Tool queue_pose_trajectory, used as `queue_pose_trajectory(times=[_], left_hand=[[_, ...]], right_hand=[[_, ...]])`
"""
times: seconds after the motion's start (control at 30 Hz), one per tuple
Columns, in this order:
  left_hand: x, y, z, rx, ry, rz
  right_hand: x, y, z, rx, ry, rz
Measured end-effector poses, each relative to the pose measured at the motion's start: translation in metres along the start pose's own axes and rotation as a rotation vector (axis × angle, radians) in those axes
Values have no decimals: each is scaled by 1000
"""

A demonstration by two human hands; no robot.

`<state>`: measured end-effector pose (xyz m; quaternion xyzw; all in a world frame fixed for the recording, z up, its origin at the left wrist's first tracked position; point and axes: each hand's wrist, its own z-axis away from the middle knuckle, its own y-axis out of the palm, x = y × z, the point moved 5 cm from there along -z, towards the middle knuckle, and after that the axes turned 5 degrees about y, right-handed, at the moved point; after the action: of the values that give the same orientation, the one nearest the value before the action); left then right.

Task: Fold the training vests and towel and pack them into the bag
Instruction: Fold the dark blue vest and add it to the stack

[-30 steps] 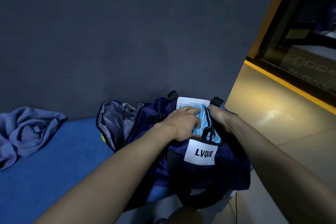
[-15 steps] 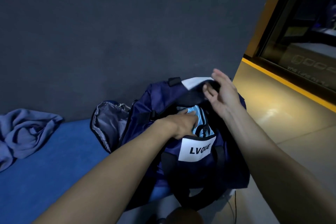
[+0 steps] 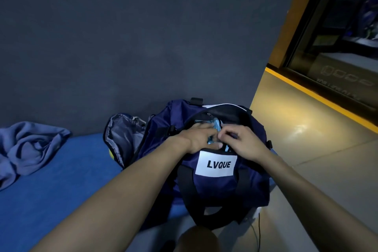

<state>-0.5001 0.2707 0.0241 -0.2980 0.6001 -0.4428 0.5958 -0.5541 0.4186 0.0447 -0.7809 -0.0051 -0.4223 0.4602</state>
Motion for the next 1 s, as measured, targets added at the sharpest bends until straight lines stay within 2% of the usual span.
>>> queue_pose_trajectory(times=[0.1, 0.2, 0.33, 0.4, 0.47, 0.5, 0.57, 0.63, 0.7, 0.8, 0.9, 1.0], left_hand=[[6, 8, 0, 41, -21, 34], [8, 8, 4, 81, -42, 23], [2, 6, 9, 69, -71, 25], [1, 4, 9, 66, -79, 40], [-4, 0, 6, 63, -95, 8], [-8, -2, 6, 71, -98, -20], [-15, -5, 4, 125, -121, -73], [-18, -4, 1, 192, -149, -132], [-19, -4, -2, 227, -166, -179], [-21, -1, -6, 266, -179, -200], [-24, -5, -4, 272, -186, -190], [-24, -12, -3, 229, -150, -176]], right_hand=[[-10, 4, -1, 54, -90, 218], [-13, 8, 6, 154, -130, 178], [-24, 17, 31, 224, 72, 31], [-24, 12, 37, 136, 166, -75], [-27, -3, 35, 39, 232, 41], [-28, -7, 32, 70, 274, 174], [-34, -12, 29, 236, 394, 474], [-34, -16, 28, 385, 435, 656], [-24, -24, 27, 539, 411, 611], [-8, -43, 33, 818, 479, 583], [-1, -56, 26, 872, 540, 670], [9, -52, 15, 816, 588, 703]])
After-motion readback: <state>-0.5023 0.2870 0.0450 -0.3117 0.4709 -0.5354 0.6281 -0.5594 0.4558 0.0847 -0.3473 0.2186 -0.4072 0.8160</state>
